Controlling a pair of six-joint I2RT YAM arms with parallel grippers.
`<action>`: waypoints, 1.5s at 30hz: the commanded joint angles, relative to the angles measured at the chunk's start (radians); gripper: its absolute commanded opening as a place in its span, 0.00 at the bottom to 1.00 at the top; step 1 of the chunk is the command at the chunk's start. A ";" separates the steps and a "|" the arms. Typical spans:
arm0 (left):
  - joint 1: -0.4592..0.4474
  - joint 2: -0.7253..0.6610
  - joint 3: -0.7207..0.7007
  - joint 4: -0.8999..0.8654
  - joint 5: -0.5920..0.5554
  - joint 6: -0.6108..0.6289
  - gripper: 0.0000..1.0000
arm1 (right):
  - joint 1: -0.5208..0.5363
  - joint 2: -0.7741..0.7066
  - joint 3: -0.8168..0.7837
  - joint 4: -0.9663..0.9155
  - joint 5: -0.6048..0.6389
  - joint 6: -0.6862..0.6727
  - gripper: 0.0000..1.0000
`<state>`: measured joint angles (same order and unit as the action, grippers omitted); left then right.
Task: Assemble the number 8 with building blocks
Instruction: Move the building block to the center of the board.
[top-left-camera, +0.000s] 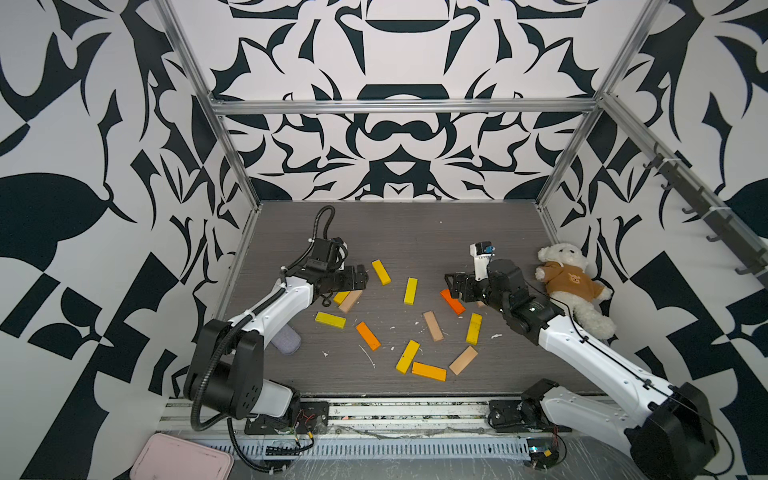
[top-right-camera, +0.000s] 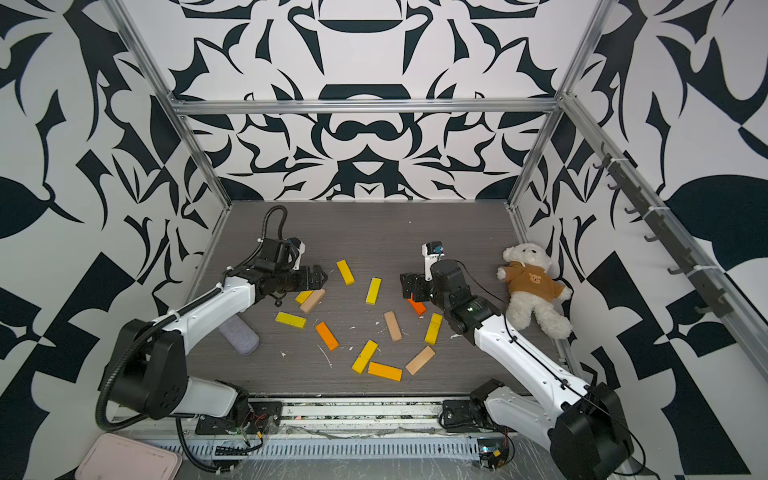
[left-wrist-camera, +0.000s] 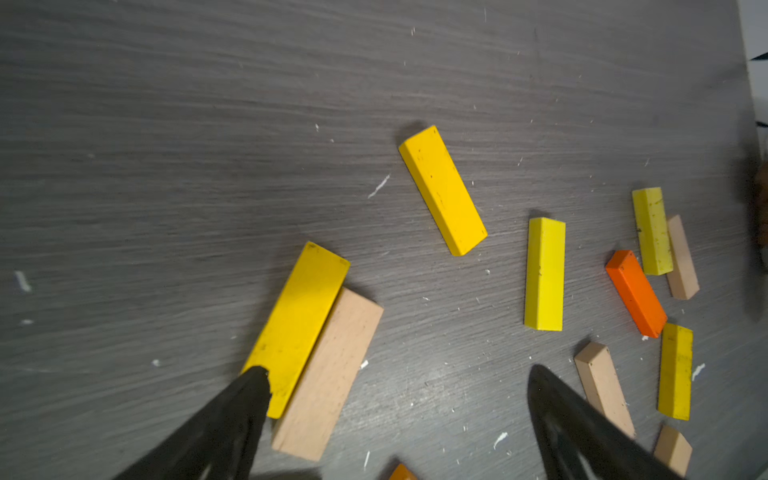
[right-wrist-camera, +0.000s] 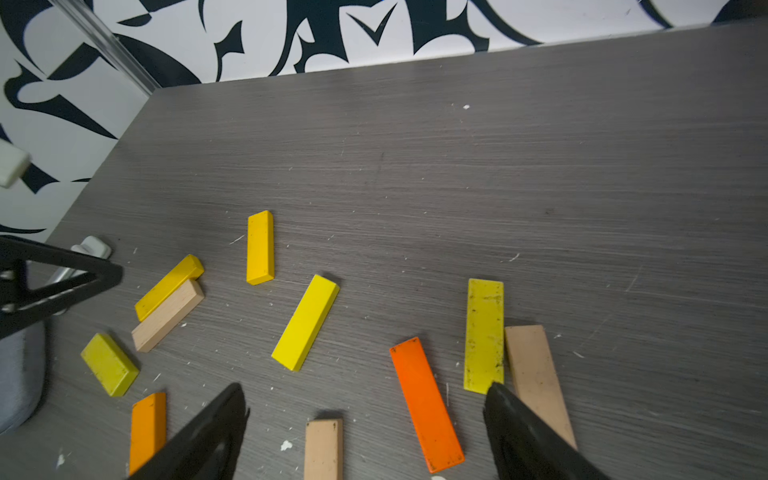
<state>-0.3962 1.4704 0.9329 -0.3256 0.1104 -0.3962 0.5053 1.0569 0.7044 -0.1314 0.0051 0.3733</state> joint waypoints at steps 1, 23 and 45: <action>-0.049 0.062 0.067 -0.075 -0.028 -0.082 1.00 | 0.029 0.000 0.005 -0.010 -0.055 0.016 0.92; -0.259 0.618 0.609 -0.307 -0.345 -0.392 0.80 | 0.193 -0.048 -0.035 -0.044 0.157 0.011 0.88; -0.224 0.702 0.699 -0.342 -0.362 -0.280 0.47 | 0.193 -0.089 -0.078 -0.052 0.170 0.021 0.80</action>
<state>-0.6273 2.1540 1.6100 -0.6292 -0.2428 -0.7006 0.6952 0.9840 0.6289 -0.1829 0.1547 0.3901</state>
